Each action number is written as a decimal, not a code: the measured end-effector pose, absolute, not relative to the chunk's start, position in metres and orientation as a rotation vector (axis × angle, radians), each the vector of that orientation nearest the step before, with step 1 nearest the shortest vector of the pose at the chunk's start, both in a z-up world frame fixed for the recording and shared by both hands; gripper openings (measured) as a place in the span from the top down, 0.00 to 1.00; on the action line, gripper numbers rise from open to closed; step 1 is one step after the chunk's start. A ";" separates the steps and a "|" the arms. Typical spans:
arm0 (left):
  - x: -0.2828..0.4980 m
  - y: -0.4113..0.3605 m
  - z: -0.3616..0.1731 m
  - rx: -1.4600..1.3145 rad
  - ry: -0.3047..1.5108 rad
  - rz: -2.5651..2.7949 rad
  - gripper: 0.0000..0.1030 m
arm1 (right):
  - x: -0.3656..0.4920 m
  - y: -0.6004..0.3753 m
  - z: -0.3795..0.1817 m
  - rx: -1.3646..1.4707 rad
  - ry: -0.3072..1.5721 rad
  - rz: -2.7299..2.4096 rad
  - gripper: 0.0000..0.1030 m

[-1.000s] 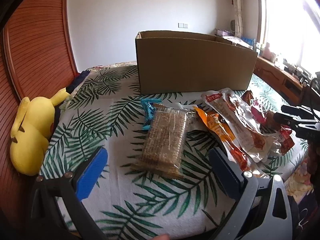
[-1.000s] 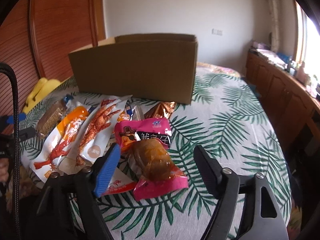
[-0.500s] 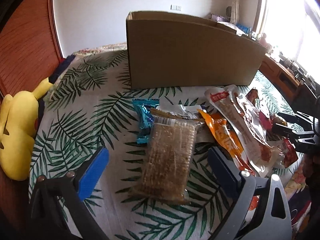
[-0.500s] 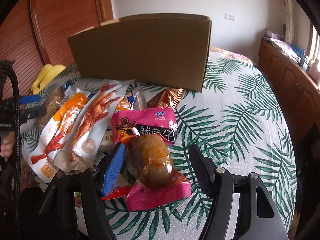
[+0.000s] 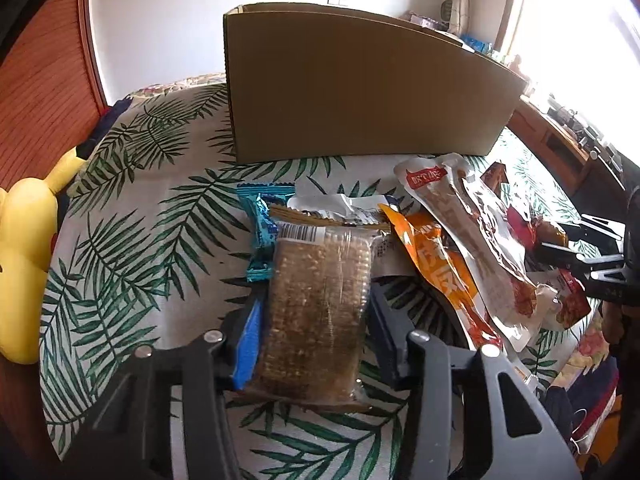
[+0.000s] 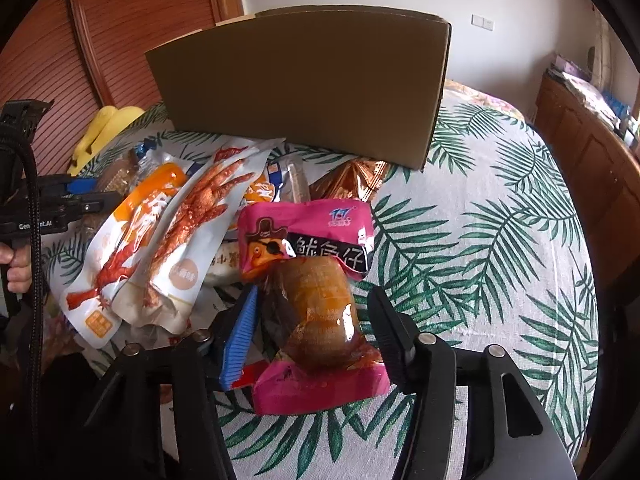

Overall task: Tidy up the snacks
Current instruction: 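Grasp the granola bar pack with the left tool while the right tool grasps the pink egg pack, then carry both packs over the box and open both tools to drop them, then move both tools back over the remaining snack packets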

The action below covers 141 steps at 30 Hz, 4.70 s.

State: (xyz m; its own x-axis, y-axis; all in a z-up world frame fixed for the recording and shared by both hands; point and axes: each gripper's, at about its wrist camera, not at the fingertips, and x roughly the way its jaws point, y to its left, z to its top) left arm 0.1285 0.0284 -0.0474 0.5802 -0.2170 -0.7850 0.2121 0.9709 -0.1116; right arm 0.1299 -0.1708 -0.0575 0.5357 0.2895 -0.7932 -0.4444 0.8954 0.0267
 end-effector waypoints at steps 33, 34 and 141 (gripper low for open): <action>0.134 0.015 0.043 -0.007 0.749 -0.292 0.58 | 0.127 -0.175 0.010 -0.168 0.766 0.447 0.60; 0.136 0.015 0.046 -0.006 0.743 -0.291 0.58 | 0.128 -0.174 0.016 -0.168 0.756 0.446 0.60; 0.103 -0.031 -0.042 0.026 0.862 -0.337 0.29 | 0.086 -0.131 -0.012 -0.044 0.720 0.435 0.50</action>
